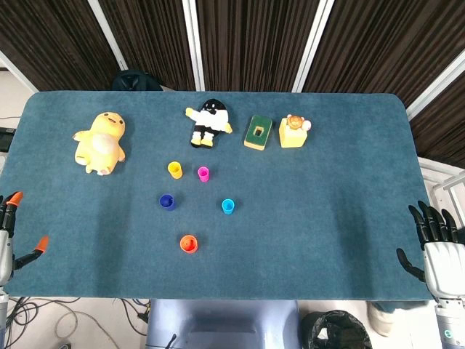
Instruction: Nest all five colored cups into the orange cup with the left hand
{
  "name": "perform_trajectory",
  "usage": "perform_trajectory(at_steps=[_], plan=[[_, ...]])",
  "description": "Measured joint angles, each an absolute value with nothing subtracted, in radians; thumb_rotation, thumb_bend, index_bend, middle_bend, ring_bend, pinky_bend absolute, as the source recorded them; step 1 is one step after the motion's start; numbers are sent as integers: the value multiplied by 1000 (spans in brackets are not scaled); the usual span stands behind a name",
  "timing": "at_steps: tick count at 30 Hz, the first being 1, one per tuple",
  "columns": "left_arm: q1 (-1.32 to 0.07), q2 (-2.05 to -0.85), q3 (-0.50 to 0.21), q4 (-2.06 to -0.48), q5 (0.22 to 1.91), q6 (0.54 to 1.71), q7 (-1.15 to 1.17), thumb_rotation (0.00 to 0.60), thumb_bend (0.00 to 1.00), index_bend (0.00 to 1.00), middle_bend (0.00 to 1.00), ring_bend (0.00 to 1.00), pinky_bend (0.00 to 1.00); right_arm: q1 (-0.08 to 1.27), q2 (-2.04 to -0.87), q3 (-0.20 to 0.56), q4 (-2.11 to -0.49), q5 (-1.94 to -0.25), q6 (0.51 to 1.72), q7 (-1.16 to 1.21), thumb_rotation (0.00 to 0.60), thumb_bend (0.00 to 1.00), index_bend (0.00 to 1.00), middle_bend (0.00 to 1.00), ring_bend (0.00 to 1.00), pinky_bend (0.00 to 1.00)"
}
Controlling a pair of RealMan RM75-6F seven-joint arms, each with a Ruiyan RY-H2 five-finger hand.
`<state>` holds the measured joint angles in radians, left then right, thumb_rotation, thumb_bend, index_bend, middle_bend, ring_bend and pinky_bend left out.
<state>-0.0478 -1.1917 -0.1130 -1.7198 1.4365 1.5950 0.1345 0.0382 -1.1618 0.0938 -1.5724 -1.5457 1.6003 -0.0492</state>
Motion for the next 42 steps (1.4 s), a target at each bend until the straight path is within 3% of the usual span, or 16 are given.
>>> perform_trajectory(at_steps=[30, 34, 42], plan=[[-66, -1196, -100, -1729, 1445, 1552, 139, 600, 196, 75, 54, 0, 84, 32, -1154, 98, -1574, -1538, 1609, -36, 600, 374, 72, 46, 72, 36], [-97, -1190, -108, -1727, 1435, 1495, 137, 600, 177, 74, 56, 0, 95, 31, -1153, 100, -1574, -1536, 1611, -34, 600, 373, 72, 46, 72, 36], [-264, -1198, -186, -1697, 1370, 1271, 147, 600, 175, 95, 59, 0, 116, 33, -1157, 99, -1573, -1536, 1605, -42, 600, 373, 72, 46, 72, 36]])
